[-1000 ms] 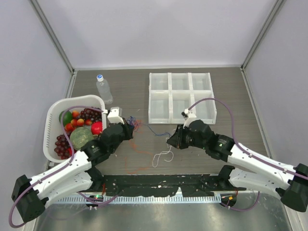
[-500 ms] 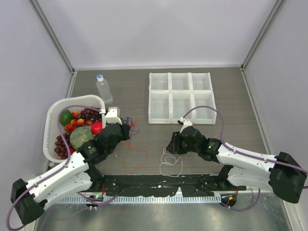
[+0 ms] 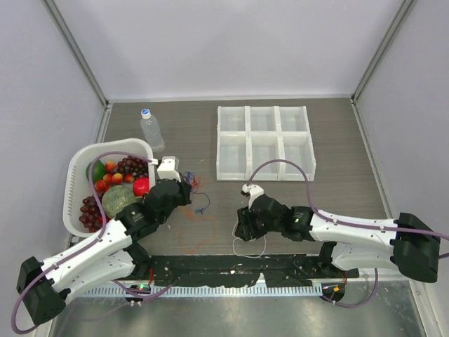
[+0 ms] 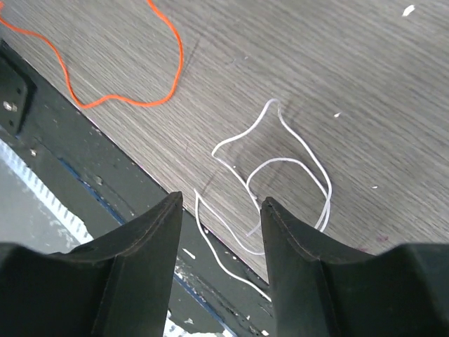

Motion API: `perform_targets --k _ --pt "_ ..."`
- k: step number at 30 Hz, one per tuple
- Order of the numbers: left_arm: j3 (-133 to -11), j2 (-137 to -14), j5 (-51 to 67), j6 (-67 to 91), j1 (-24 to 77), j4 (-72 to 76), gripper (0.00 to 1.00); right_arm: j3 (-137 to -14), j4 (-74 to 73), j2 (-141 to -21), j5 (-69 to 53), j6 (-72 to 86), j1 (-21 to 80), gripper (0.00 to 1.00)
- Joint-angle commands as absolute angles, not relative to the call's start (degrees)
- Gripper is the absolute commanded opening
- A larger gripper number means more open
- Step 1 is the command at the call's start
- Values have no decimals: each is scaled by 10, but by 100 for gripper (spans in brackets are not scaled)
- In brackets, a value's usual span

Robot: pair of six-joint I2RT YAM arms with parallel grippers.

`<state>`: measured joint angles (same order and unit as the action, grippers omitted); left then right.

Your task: Untangle the cables

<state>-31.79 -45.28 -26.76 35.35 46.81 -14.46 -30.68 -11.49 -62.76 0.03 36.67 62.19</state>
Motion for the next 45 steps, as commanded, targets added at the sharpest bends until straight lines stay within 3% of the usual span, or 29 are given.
perform_targets --k 1,6,11,13,28,38,45 --pt "-329 -458 -260 349 466 -124 0 -350 -155 -664 62 320 672 54" --pt "-323 -459 -257 353 467 -121 0 -387 -180 -743 126 320 695 49" --pt "-325 -461 -253 351 467 -127 0 -445 -219 -759 218 324 720 7" --pt "-323 -459 -254 351 467 -127 0 -451 -221 -736 231 325 720 1" --pt "-328 -470 -248 351 467 -116 0 -523 -266 -501 318 326 715 1" --pt "-317 -461 -236 367 467 -121 0 -633 -301 -480 446 286 683 1" --pt "-308 -446 -229 377 467 -122 0 -770 -313 -530 509 196 633 1"
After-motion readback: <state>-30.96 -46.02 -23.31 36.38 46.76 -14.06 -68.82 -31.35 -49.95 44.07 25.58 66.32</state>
